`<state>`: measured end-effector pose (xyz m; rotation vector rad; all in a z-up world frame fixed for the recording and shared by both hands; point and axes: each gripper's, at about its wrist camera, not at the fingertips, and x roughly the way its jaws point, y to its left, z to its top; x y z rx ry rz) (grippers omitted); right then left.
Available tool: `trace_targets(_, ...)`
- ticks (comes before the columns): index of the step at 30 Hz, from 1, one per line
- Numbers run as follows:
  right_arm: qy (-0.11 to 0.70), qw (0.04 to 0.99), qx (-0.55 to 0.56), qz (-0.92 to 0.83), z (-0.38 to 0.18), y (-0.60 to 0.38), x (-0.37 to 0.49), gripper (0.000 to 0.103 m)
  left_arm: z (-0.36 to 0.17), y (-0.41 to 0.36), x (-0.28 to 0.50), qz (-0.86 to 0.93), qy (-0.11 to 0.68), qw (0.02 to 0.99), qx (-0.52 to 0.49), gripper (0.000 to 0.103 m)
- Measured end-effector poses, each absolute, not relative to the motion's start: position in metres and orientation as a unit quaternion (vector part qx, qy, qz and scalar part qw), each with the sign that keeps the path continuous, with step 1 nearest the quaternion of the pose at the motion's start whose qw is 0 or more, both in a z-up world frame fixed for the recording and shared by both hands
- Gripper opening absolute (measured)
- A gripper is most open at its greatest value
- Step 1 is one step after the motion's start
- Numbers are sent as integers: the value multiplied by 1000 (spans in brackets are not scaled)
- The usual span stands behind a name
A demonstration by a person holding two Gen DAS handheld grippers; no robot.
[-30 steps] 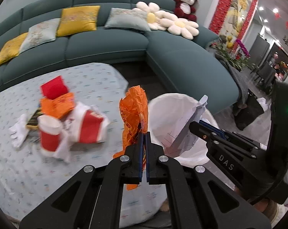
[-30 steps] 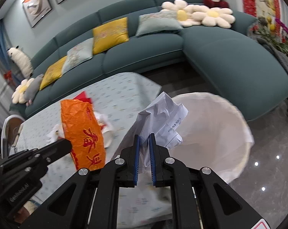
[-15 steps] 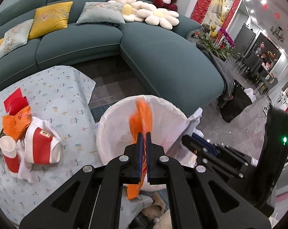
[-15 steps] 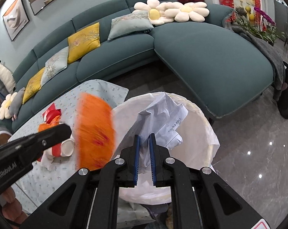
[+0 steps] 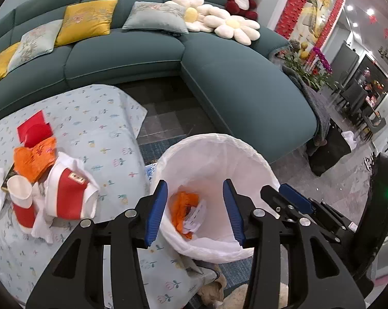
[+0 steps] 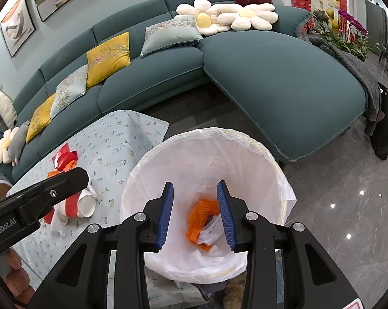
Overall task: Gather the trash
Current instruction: 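Carry the orange bag and tissue over the bin and open both tools, then grasp the red-and-white paper cups with the left and right tools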
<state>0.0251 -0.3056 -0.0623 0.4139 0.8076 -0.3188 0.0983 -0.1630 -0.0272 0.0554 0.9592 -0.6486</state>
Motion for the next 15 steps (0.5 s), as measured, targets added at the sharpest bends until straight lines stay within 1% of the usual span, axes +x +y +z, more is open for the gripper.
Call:
trace_targets(3,390,888,192,-150,-59,-297,26,36,-28,-152,99,-296,452,841,21,49)
trace_targets(5,389,889,189,-148,-57,-292,26,42,-27,-143,97,-286,450,846,19,55)
trace_targets(9,388,892,183,-142,-51,-280,26,45,-28,-122,98,-268,449,852,11,57)
trace_targets(10,388,893,181,-139,-49,-275,27,46,-27,-118,99,-264,449,853,8,60)
trace_targets(11,388,894,180,-137,-48,-272,28,49,-27,-112,99,-258,449,855,4,64)
trace_targets(13,385,896,178,-133,-44,-264,29,54,-26,-97,100,-241,447,862,-4,70)
trace_targets(15,384,897,178,-127,-42,-256,31,58,-25,-82,101,-226,445,867,-13,72)
